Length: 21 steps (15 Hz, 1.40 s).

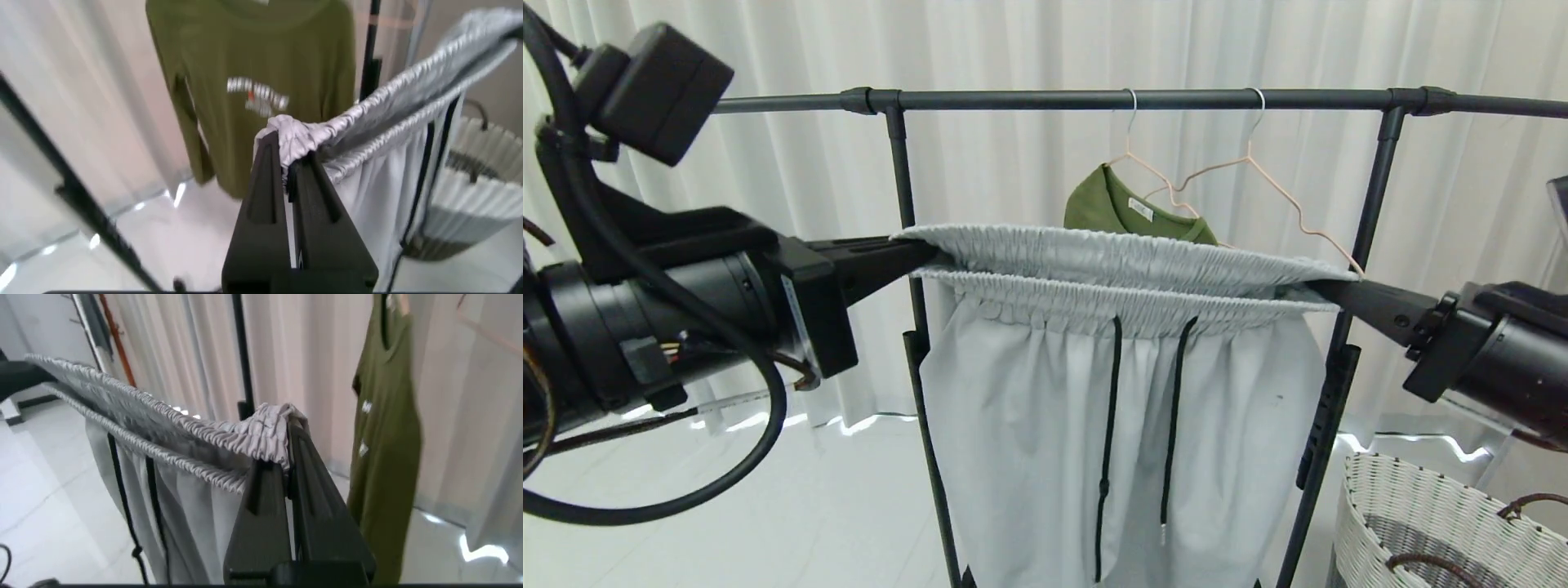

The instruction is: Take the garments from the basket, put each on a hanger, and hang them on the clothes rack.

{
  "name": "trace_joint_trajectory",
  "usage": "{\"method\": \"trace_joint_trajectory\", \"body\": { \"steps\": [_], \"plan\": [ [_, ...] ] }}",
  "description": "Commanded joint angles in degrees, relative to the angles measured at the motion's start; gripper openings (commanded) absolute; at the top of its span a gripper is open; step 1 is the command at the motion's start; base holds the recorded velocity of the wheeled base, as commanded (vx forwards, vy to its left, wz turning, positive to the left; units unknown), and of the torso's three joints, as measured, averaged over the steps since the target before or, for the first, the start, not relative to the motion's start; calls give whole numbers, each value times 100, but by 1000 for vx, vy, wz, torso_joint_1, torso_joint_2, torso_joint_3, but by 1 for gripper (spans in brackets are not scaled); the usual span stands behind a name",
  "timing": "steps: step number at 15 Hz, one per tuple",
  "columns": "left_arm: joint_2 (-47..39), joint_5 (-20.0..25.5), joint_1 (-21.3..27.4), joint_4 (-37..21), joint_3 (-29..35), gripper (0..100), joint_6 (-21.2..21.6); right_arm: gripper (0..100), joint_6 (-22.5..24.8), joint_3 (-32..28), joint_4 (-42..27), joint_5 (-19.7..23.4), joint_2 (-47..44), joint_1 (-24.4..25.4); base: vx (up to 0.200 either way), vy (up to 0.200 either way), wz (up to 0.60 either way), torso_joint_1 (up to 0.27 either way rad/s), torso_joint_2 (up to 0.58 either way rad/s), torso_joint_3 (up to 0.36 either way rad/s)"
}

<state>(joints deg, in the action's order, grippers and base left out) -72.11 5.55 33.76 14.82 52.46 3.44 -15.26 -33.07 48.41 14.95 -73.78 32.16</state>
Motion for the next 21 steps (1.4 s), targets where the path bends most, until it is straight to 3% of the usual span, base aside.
{"method": "trace_joint_trajectory", "body": {
  "steps": [1,2,5,8,11,18,19,21],
  "plan": [
    [-313,-10,158,-15,353,0,-1,0,111,-463,19,685,127,-676,0,0,0,0,0,0],
    [-374,-10,158,-15,423,0,-1,0,164,-771,-24,914,92,-790,0,0,0,0,0,0],
    [-673,-133,166,-15,573,0,8,0,401,-1219,-121,914,-154,-808,0,0,0,0,0,0],
    [-893,-520,166,-15,959,0,17,0,639,-1245,-121,914,-146,-816,0,0,0,0,0,0],
    [-1113,-537,158,-6,933,0,-89,0,639,-1158,-130,949,197,-816,0,0,0,0,0,0],
    [-1921,-511,166,12,1399,0,-256,0,656,-1061,-1756,1028,1533,-790,0,0,0,0,0,0],
    [-1965,-511,175,12,1443,0,-256,0,656,-999,-1923,1116,1674,-781,0,0,0,0,0,0],
    [-2027,-493,184,12,1610,0,-247,0,656,-832,-2274,1784,2122,-755,0,0,0,0,0,0]
  ]
}}
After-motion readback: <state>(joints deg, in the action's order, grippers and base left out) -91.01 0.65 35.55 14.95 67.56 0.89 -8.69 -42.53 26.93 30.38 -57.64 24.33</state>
